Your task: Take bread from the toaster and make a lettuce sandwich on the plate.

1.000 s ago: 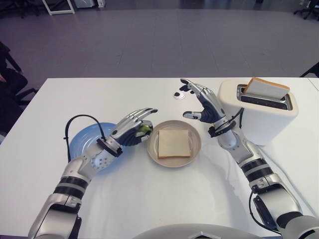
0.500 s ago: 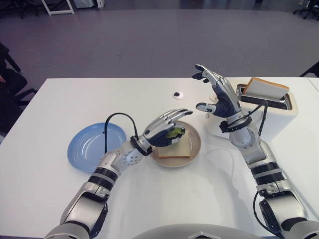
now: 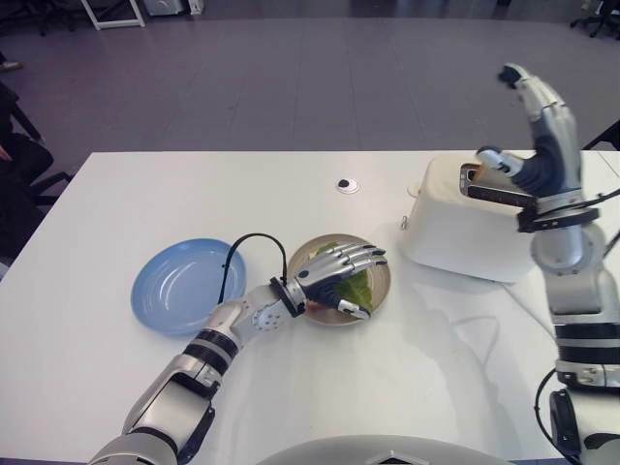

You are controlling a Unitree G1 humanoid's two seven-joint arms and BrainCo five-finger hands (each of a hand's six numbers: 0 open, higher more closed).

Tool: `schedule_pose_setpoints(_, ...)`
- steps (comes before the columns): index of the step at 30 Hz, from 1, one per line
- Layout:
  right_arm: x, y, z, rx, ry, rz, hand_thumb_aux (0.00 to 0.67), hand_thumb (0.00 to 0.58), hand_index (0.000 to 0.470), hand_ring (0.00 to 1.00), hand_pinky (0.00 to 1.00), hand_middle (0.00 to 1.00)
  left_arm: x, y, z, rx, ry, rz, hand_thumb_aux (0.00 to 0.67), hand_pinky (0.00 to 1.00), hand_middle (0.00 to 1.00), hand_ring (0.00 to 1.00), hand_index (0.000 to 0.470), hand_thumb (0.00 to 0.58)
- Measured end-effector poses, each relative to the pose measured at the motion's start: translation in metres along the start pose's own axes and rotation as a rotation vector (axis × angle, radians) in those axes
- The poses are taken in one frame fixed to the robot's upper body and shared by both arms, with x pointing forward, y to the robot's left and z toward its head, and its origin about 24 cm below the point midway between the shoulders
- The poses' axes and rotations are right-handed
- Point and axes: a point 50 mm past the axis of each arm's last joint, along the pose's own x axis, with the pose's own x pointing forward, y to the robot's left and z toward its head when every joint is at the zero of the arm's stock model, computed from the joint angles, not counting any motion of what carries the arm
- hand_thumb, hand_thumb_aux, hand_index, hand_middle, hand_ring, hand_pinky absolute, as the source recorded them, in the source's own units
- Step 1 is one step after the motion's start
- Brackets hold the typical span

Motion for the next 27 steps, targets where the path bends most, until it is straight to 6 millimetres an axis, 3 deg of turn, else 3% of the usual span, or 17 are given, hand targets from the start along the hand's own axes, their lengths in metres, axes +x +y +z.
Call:
schedule_pose_setpoints(4, -0.005, -0.015, -0.037, -0.198, 0.125, 0.056, 0.0, 0.0, 0.0, 0.08, 0.08, 0.08, -0.003, 0.002, -0.002, 0.003, 0.009, 0.001, 0.0, 0.0, 0.0, 0.0, 0.0, 0.0)
schedule_pose_setpoints(7, -0.01, -0.011, -0.067, -0.311, 0.224, 0.156, 0.0, 0.0, 0.0, 0.07, 0.07, 0.07, -0.005, 0.005, -0.004, 0.001, 0.019, 0.02, 0.0, 0.0, 0.0, 0.0, 0.0, 0.0)
schedule_pose_setpoints(10, -0.018, 0.008, -0.081, -0.346, 0.255, 0.277, 0.0, 0.0, 0.0, 0.05, 0.05, 0.05, -0.006, 0.014, -0.006, -0.016, 0.023, 0.087, 0.0, 0.0, 0.0, 0.0, 0.0, 0.0)
schedule_pose_setpoints(13, -0.017, 0.014, -0.086, -0.361, 0.25, 0.348, 0.0, 0.0, 0.0, 0.05, 0.05, 0.05, -0.01, 0.029, -0.008, -0.024, 0.021, 0.173, 0.0, 0.0, 0.0, 0.0, 0.0, 0.0)
schedule_pose_setpoints(14, -0.02, 0.018, -0.087, -0.361, 0.251, 0.378, 0.289, 0.392, 0.203, 0.04, 0.04, 0.04, -0.012, 0.034, -0.01, -0.026, 0.025, 0.193, 0.0, 0.0, 0.0, 0.0, 0.0, 0.0)
schedule_pose_setpoints(15, -0.023, 0.023, -0.088, -0.357, 0.251, 0.408, 0.497, 0.541, 0.348, 0.04, 0.04, 0.04, -0.015, 0.037, -0.011, -0.026, 0.026, 0.21, 0.0, 0.0, 0.0, 0.0, 0.0, 0.0)
schedule_pose_setpoints(16, -0.025, 0.026, -0.089, -0.352, 0.246, 0.423, 0.67, 0.58, 0.47, 0.04, 0.04, 0.04, -0.018, 0.042, -0.013, -0.018, 0.037, 0.228, 0.0, 0.0, 0.0, 0.0, 0.0, 0.0)
schedule_pose_setpoints(21, -0.018, 0.025, -0.083, -0.327, 0.192, 0.384, 0.67, 0.58, 0.47, 0.04, 0.04, 0.04, -0.029, 0.054, -0.02, -0.011, 0.066, 0.276, 0.0, 0.0, 0.0, 0.0, 0.0, 0.0)
schedule_pose_setpoints(27, -0.018, 0.024, -0.08, -0.329, 0.159, 0.394, 0.67, 0.58, 0.47, 0.09, 0.09, 0.09, -0.029, 0.055, -0.02, -0.01, 0.062, 0.277, 0.0, 0.0, 0.0, 0.0, 0.0, 0.0)
